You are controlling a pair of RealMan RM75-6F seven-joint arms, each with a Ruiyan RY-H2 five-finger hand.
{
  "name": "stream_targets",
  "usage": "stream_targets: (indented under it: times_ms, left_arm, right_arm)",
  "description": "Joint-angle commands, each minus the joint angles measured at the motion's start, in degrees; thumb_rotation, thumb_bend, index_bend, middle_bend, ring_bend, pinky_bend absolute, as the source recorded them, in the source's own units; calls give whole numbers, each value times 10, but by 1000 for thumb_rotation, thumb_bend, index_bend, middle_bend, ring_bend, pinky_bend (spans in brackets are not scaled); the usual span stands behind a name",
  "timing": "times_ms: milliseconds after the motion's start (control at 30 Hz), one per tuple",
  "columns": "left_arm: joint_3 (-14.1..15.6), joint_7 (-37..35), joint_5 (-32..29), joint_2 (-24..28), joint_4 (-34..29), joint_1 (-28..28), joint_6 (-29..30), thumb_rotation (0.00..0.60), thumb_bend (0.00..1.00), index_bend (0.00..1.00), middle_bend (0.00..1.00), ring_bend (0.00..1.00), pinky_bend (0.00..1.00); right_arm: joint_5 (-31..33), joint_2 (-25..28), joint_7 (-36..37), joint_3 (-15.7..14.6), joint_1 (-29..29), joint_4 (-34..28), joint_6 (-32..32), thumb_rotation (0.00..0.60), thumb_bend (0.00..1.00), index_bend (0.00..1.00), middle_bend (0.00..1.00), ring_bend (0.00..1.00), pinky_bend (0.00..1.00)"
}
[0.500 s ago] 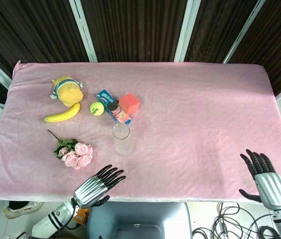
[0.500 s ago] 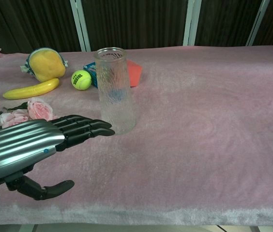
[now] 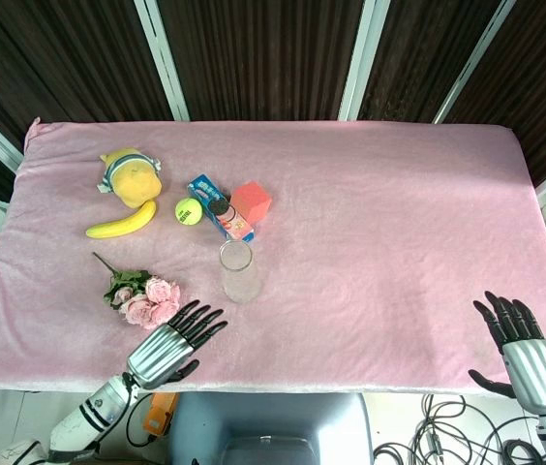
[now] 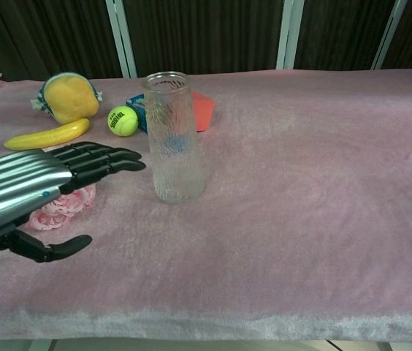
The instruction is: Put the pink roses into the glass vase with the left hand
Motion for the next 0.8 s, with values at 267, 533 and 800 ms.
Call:
stream_targets:
  times_ms: [267,533,800]
  left_arm:
    - [-16,-126,-14,46,123,-20,17,600,315,0,0,0,0]
    - [-8,-154,-27,21,197,-41,-15,600,305,0,0,0,0]
    - [12,-199,-45,16,217,-55,-62,600,305,0,0,0,0]
  right_arm:
    - [-1,-6,-8,2,5,-7,-7,600,220,0,0,0,0]
    - [9,-5,-4,7,5,-9,-9,600,220,0,0,0,0]
    - [13,-4,0,8,1,-7,-4,600,220,0,0,0,0]
